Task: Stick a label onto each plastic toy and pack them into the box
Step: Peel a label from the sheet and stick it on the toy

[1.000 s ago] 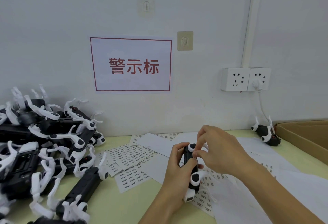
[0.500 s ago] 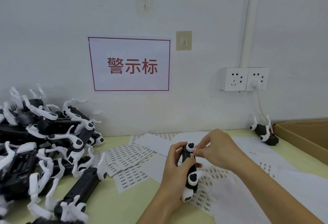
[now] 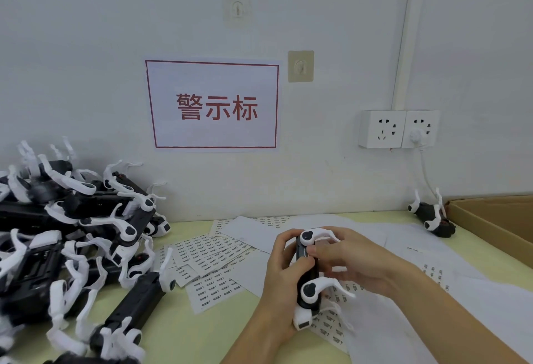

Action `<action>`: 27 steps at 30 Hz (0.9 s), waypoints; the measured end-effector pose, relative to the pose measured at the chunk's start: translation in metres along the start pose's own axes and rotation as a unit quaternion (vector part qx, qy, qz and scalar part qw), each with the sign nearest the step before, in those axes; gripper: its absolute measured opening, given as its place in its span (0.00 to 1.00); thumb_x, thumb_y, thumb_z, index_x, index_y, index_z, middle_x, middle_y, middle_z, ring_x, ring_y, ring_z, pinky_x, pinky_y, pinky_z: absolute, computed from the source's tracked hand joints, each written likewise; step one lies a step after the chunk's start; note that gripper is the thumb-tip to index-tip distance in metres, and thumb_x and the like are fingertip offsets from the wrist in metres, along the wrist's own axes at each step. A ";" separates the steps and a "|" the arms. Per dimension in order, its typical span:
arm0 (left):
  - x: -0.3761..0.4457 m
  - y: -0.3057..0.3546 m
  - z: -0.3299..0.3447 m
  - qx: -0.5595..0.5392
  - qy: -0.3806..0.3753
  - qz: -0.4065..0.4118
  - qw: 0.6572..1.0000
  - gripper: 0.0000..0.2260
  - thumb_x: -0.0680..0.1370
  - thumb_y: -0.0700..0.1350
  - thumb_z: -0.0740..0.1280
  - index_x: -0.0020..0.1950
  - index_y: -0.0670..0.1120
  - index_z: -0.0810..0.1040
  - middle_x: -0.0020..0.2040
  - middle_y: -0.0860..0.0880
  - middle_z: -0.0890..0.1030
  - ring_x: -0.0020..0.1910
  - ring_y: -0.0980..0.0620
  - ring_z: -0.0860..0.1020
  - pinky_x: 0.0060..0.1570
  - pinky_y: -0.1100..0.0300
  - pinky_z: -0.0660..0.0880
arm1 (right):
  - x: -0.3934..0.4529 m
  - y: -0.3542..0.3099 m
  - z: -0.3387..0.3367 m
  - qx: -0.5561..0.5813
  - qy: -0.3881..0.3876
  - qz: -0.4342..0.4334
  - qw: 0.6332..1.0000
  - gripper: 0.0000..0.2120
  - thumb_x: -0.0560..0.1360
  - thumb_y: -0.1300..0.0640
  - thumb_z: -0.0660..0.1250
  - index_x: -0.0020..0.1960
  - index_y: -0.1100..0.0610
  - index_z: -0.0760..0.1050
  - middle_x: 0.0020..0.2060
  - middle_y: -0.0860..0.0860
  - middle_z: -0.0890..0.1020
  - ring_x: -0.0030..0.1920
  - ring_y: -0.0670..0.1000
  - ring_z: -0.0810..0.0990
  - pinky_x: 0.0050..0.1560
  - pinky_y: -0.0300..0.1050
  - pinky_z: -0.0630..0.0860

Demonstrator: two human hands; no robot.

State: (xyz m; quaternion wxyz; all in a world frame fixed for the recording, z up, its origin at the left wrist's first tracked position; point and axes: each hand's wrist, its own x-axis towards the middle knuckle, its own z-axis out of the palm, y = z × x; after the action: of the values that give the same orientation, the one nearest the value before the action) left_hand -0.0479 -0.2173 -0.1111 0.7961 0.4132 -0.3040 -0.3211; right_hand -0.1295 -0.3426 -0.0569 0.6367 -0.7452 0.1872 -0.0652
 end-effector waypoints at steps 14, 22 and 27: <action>0.000 0.001 0.002 0.018 0.039 -0.026 0.999 0.09 0.78 0.37 0.66 0.54 0.48 0.79 0.50 0.39 0.84 0.40 0.43 0.82 0.35 0.53 0.79 | 0.002 0.004 -0.014 0.023 -0.050 -0.014 0.998 0.11 0.78 0.66 0.65 0.55 0.56 0.83 0.44 0.51 0.84 0.43 0.52 0.82 0.52 0.49 0.74; 0.001 0.007 0.005 -0.013 0.063 -0.055 0.996 0.10 0.76 0.37 0.63 0.52 0.48 0.80 0.40 0.40 0.82 0.35 0.42 0.79 0.31 0.54 0.77 | 0.002 0.004 -0.011 0.032 -0.043 -0.024 0.998 0.09 0.79 0.64 0.66 0.56 0.57 0.82 0.49 0.55 0.84 0.51 0.55 0.83 0.60 0.55 0.74; -0.002 0.008 0.006 -0.056 0.042 -0.045 0.997 0.10 0.77 0.35 0.64 0.55 0.45 0.79 0.45 0.37 0.82 0.37 0.41 0.79 0.35 0.53 0.78 | 0.001 0.004 -0.009 0.017 -0.056 -0.036 0.998 0.09 0.76 0.57 0.72 0.56 0.54 0.82 0.52 0.54 0.85 0.52 0.53 0.84 0.58 0.49 0.77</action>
State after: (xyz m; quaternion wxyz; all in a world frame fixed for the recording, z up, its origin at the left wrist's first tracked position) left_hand -0.0516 -0.2152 -0.1022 0.8147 0.3943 -0.2329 -0.3557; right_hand -0.1321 -0.3514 -0.0591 0.6558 -0.7431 0.1233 -0.0493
